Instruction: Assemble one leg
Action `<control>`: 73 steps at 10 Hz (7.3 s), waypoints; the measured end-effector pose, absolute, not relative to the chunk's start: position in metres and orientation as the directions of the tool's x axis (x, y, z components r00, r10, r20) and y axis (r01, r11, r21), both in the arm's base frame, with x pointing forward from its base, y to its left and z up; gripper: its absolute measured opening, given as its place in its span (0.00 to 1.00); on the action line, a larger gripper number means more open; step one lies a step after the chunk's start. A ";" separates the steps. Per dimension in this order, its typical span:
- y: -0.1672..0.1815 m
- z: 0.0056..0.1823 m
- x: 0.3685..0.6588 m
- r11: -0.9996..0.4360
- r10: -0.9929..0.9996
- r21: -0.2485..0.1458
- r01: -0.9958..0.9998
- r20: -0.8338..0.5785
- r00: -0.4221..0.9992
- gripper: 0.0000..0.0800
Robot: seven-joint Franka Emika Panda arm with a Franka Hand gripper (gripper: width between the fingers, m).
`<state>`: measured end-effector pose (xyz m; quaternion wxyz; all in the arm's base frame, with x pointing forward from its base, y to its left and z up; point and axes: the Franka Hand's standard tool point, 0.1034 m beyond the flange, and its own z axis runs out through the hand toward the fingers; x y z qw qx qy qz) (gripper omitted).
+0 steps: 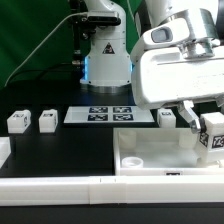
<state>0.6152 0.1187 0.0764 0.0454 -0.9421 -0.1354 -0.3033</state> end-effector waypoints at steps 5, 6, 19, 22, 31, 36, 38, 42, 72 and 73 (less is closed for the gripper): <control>0.119 0.075 0.614 -0.958 0.233 -0.007 0.288 0.567 0.790 0.51; 0.119 0.075 0.613 -0.958 0.233 -0.007 0.288 0.566 0.790 0.68; 0.121 0.103 0.612 -0.947 0.270 -0.087 0.309 0.304 0.914 0.81; 0.126 0.106 0.607 -0.938 0.306 -0.154 0.310 0.049 0.951 0.81; 0.122 0.080 0.610 -0.938 0.323 -0.180 0.297 -0.137 0.936 0.81; 0.121 0.082 0.611 -0.935 0.332 -0.180 0.307 -0.131 0.934 0.43; 0.121 0.082 0.611 -0.942 0.310 -0.177 0.285 -0.135 0.941 0.40; 0.124 0.082 0.611 -0.982 0.131 -0.156 0.106 -0.165 0.978 0.40; 0.126 0.084 0.613 -0.843 0.534 -0.138 0.520 -0.101 0.839 0.81; 0.127 0.084 0.613 -0.839 0.540 -0.139 0.526 -0.101 0.835 0.81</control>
Offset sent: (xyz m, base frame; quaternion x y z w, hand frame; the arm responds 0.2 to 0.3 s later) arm -0.0042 -0.0020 0.0035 0.0008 -0.0069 -0.0081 0.9999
